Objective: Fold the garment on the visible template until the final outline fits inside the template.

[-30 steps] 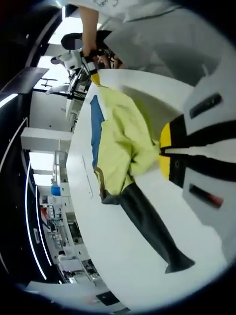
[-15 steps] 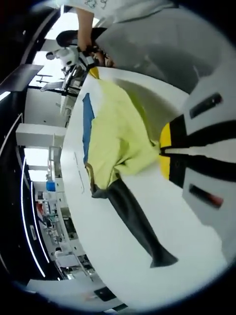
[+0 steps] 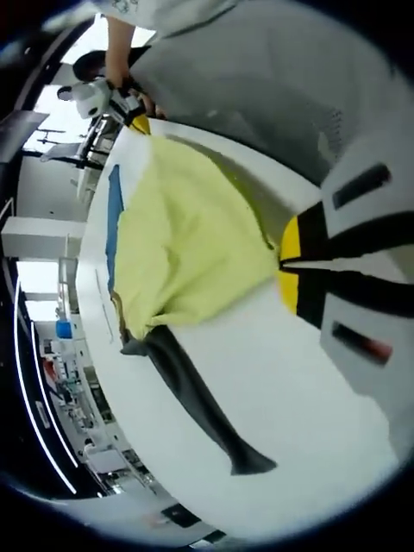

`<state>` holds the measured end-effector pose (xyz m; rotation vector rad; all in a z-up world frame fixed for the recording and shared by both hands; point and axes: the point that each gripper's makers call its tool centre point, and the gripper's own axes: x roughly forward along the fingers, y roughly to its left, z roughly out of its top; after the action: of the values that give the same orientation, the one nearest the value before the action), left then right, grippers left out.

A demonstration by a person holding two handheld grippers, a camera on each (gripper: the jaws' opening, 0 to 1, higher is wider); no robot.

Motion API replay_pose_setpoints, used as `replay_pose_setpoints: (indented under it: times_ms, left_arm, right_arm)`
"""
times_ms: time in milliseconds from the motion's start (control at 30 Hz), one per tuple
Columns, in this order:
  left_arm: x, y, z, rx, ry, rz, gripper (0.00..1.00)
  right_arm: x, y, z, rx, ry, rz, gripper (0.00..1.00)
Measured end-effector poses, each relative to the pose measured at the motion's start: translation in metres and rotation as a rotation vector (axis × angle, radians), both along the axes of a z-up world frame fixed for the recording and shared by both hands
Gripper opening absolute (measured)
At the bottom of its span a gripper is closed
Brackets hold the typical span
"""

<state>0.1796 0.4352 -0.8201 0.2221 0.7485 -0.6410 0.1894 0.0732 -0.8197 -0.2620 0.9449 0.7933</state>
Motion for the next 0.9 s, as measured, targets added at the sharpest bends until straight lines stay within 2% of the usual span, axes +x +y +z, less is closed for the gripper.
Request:
replay_pose_setpoints:
  times_ms: [167,433,533,600,667,733,833,900]
  left_arm:
    - [-0.003,-0.006,0.002,-0.02,0.007,0.022,0.0]
    - [-0.005,-0.007,0.001,-0.021,0.015,0.019,0.0]
    - [-0.005,-0.007,0.001,-0.024,0.013,0.017,0.0]
    - [-0.003,-0.008,0.003,-0.035,-0.01,0.021,0.0]
    - [0.0,-0.005,0.005,-0.048,-0.017,0.055,0.0]
    - [0.001,-0.004,0.007,-0.075,-0.02,0.074,0.05]
    - [0.007,0.006,0.005,-0.099,-0.022,0.111,0.16]
    - [0.008,0.008,0.006,-0.108,-0.025,0.118,0.26]
  right_arm:
    - [-0.006,0.0,-0.008,-0.028,0.017,0.035,0.0]
    - [-0.008,0.003,-0.003,-0.026,0.023,0.037,0.0]
    - [-0.007,0.003,-0.003,-0.009,0.026,0.029,0.0]
    - [-0.007,0.005,0.0,0.038,0.03,0.013,0.0]
    - [-0.003,0.0,0.001,0.057,0.024,-0.012,0.09]
    - [-0.001,-0.001,0.004,0.072,0.009,-0.027,0.14]
    - [0.002,-0.002,0.008,0.1,-0.004,-0.055,0.28]
    - [0.007,-0.002,0.011,0.117,-0.021,-0.078,0.4]
